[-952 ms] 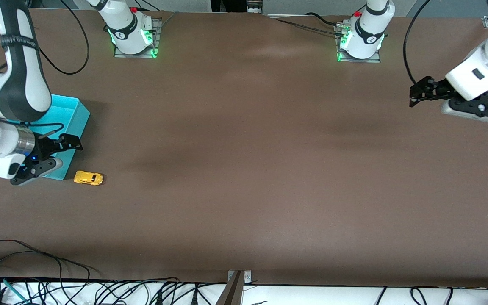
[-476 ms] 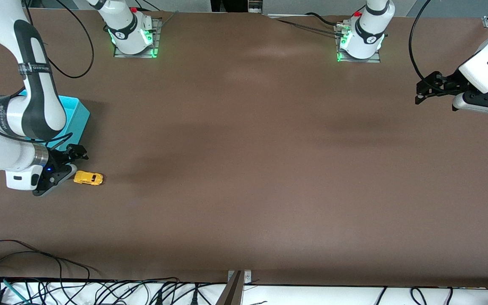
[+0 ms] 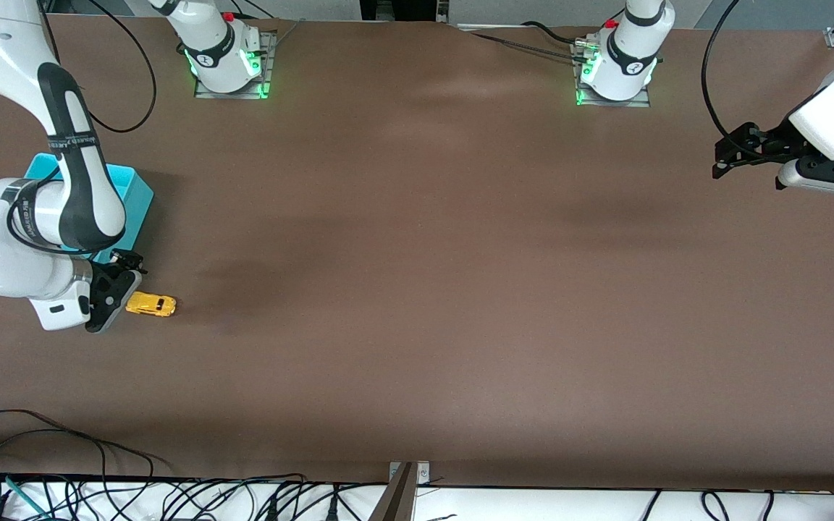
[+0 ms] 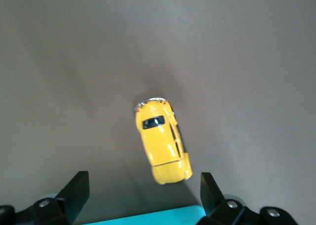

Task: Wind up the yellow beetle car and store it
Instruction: 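Grasp the yellow car with the right gripper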

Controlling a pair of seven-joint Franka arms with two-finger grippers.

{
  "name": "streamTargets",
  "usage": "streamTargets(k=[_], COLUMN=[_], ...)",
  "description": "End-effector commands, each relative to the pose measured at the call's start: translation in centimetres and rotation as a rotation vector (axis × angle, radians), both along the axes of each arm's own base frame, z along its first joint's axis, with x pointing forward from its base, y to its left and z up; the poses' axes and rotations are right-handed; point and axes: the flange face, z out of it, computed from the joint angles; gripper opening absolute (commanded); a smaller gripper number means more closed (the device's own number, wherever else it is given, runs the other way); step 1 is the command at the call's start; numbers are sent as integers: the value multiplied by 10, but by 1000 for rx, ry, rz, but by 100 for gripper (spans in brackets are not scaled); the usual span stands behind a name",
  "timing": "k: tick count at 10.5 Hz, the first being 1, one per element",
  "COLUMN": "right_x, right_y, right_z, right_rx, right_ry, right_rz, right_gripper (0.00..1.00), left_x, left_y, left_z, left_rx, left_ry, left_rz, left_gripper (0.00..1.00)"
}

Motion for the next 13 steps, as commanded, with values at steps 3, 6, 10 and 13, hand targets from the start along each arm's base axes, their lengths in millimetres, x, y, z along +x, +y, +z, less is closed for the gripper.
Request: streamTargets(k=[3,6,10,13], right_x=[3,8,6,4], right_y=[-11,8,1,-8], right_z=[-41,-65,-82,-83], right_rx=[43,63,104,121], right_ry=[-46,-77,-84,-84], right_rz=[208,231,259,274], right_gripper=[100,100,100,78], left_x=[-3,-4,-4,-3], left_y=[8,7,15,17], left_z=[2,2,1,1], left_rx=[-21,-22,-22,-23], left_ry=[12,13,15,15], left_rz=[19,19,33,35], left_gripper=[100,100,100,100])
